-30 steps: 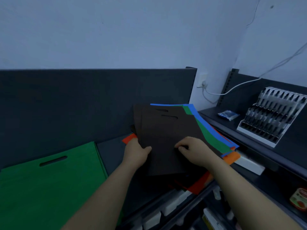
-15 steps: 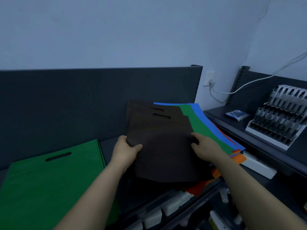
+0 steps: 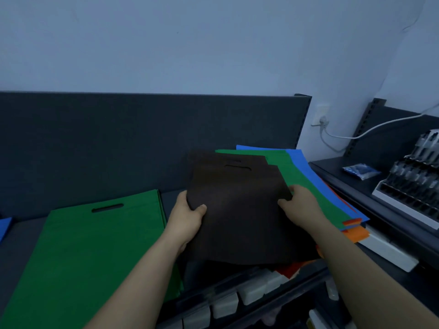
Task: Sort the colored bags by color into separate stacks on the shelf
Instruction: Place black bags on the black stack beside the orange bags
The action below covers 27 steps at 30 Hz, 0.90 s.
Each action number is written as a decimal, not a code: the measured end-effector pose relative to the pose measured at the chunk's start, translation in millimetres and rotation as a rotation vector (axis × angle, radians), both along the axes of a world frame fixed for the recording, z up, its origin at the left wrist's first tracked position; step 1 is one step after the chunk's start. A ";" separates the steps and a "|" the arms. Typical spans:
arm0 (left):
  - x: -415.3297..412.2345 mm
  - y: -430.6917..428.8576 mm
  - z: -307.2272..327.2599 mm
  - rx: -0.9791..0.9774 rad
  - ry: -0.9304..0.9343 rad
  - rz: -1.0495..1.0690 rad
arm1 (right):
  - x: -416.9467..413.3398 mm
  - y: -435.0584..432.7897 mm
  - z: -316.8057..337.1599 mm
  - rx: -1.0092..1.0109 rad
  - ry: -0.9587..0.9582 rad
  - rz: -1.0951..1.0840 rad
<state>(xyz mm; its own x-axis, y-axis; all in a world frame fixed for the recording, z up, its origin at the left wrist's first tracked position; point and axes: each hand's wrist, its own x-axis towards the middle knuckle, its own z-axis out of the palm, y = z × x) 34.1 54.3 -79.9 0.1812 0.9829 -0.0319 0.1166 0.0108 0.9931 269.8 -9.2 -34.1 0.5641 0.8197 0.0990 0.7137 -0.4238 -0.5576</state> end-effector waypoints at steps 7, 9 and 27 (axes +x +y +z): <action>-42.6 -6.3 16.4 0.053 -0.070 0.154 | -39.3 14.6 5.0 0.163 -0.018 0.086; -61.8 -12.0 21.4 0.079 -0.063 0.187 | -57.5 15.9 5.9 0.189 -0.018 0.114; -366.5 -117.1 60.8 0.162 0.033 0.546 | -360.6 2.7 30.6 0.226 0.069 0.486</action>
<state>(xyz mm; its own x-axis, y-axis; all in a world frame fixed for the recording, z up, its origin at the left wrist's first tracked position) -332.5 -62.7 -19.1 -0.3528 0.9266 0.1303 0.1679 -0.0743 0.9830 -90.8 -6.5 -3.5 0.1363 0.9505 0.2792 0.7565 0.0821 -0.6489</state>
